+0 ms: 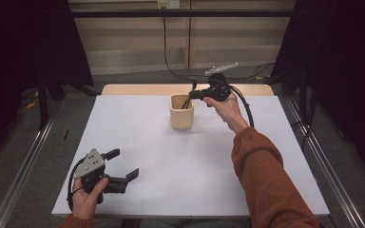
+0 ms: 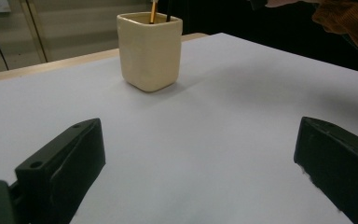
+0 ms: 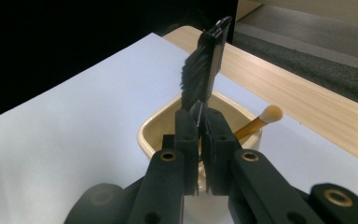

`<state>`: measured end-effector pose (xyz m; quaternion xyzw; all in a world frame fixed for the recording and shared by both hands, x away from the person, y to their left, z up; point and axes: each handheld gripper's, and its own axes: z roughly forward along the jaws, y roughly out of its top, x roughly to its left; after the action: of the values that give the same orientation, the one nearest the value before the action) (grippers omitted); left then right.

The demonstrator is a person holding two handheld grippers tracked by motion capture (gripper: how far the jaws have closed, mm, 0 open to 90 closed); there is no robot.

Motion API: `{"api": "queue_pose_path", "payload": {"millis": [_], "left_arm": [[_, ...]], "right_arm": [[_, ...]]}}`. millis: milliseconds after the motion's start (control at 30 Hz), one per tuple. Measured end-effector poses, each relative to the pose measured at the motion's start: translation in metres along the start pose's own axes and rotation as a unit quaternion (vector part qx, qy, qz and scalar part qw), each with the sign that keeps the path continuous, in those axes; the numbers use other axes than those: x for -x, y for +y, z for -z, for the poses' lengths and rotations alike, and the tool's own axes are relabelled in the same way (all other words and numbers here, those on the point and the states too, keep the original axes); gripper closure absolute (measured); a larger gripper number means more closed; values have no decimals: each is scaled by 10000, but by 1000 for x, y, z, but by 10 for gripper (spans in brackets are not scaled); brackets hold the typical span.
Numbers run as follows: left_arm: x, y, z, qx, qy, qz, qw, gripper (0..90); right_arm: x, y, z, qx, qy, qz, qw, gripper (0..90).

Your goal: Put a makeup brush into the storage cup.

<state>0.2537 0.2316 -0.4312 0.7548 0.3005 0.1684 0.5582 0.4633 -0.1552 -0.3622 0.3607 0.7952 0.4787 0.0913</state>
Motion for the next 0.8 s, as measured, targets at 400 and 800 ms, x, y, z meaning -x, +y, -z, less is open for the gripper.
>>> {"api": "queue_pose_path", "payload": {"millis": [400,800], "left_arm": [[-1,-1,0,-4,3,68,10000,18],[-1,0,-2,-31,51,28,10000,20]], "right_arm": [[3,-7,2,14,5,-146,9999,851],[7,-14,7,154,-129,-242,9995,731]]}}
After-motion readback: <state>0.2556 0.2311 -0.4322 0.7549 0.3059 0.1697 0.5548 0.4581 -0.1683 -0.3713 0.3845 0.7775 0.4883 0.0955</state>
